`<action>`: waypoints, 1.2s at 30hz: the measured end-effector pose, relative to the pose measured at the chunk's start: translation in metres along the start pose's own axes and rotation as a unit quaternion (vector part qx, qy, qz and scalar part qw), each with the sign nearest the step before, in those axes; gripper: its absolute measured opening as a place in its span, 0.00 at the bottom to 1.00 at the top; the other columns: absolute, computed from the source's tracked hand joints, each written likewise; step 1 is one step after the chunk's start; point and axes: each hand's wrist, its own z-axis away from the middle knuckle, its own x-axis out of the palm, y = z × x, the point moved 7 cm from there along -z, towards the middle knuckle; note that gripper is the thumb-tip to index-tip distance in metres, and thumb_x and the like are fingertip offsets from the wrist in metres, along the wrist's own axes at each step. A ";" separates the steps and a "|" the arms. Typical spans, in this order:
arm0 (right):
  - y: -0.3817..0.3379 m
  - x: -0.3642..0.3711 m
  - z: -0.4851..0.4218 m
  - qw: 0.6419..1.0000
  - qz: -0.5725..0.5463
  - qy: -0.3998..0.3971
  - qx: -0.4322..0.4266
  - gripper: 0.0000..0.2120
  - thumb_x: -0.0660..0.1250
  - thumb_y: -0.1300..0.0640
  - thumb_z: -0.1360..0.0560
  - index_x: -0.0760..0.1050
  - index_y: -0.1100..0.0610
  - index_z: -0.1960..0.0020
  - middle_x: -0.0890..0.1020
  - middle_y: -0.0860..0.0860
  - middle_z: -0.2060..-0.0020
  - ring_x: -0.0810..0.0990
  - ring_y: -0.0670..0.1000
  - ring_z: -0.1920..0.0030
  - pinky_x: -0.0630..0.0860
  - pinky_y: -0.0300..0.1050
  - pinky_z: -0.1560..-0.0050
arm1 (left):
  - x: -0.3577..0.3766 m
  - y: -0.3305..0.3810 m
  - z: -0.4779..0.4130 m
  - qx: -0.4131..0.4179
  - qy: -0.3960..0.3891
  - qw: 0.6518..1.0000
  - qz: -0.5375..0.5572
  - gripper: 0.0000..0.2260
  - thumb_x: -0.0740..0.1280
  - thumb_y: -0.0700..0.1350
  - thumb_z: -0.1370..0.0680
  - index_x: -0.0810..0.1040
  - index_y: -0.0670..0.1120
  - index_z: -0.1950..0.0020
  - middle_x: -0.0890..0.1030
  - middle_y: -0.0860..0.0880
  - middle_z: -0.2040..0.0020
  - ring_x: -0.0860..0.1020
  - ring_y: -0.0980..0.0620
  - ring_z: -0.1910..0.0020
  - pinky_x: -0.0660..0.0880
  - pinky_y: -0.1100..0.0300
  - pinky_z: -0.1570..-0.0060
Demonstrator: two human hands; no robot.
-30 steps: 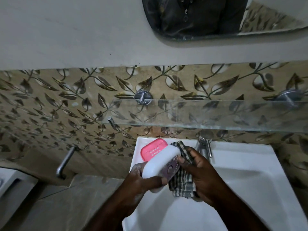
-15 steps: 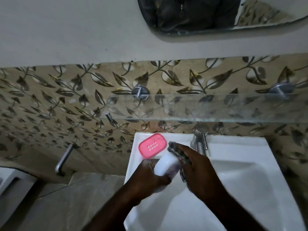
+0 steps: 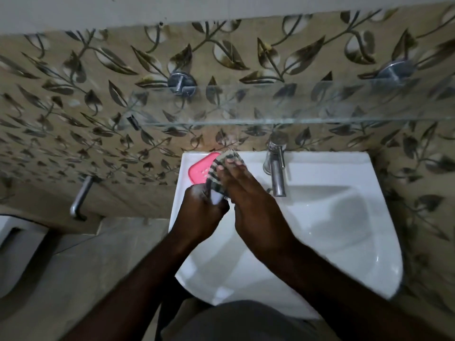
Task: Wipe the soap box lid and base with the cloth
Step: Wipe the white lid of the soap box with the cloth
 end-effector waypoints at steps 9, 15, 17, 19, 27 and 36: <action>-0.010 0.002 0.005 1.000 0.008 0.001 -0.030 0.31 0.51 0.71 0.33 0.74 0.62 0.32 0.74 0.59 0.31 0.66 0.54 0.28 0.53 0.43 0.24 | 0.001 0.003 0.005 0.009 -0.003 1.000 0.010 0.09 0.69 0.32 0.29 0.78 0.44 0.65 0.79 0.53 0.69 0.74 0.61 0.70 0.73 0.61 0.69; 0.005 -0.011 -0.005 0.995 -0.065 0.020 0.070 0.29 0.49 0.68 0.30 0.72 0.61 0.31 0.74 0.56 0.32 0.70 0.55 0.30 0.59 0.48 0.25 | 0.006 0.008 0.006 -0.001 -0.005 1.000 -0.018 0.14 0.67 0.29 0.32 0.74 0.48 0.68 0.75 0.57 0.73 0.69 0.62 0.75 0.68 0.64 0.72; -0.024 -0.013 0.007 0.999 -0.015 0.040 -0.009 0.28 0.51 0.69 0.31 0.75 0.64 0.34 0.74 0.60 0.32 0.67 0.56 0.29 0.53 0.42 0.25 | 0.003 0.013 0.007 0.025 0.001 1.000 0.007 0.10 0.68 0.33 0.30 0.80 0.48 0.62 0.81 0.49 0.63 0.77 0.60 0.65 0.76 0.59 0.64; -0.020 -0.017 0.009 0.999 -0.017 0.040 -0.029 0.30 0.56 0.74 0.34 0.74 0.64 0.33 0.75 0.60 0.33 0.68 0.55 0.29 0.56 0.45 0.25 | 0.001 0.016 0.008 0.022 -0.004 1.000 0.016 0.15 0.68 0.31 0.30 0.79 0.52 0.63 0.81 0.52 0.65 0.77 0.61 0.67 0.75 0.62 0.66; 0.041 -0.021 0.000 0.866 -0.428 -0.039 0.255 0.26 0.52 0.69 0.27 0.76 0.47 0.40 0.82 0.63 0.55 0.81 0.71 0.60 0.78 0.73 0.68 | 0.004 0.028 0.013 -0.037 0.014 0.993 0.115 0.13 0.68 0.28 0.35 0.81 0.45 0.62 0.82 0.51 0.67 0.77 0.52 0.69 0.75 0.60 0.68; 0.037 0.011 0.028 0.817 -0.476 -0.103 0.308 0.20 0.57 0.65 0.32 0.80 0.56 0.45 0.85 0.59 0.51 0.83 0.62 0.48 0.76 0.65 0.42 | -0.008 0.007 0.008 -0.158 0.111 0.928 0.318 0.14 0.68 0.25 0.32 0.80 0.34 0.48 0.84 0.43 0.60 0.82 0.47 0.63 0.80 0.53 0.64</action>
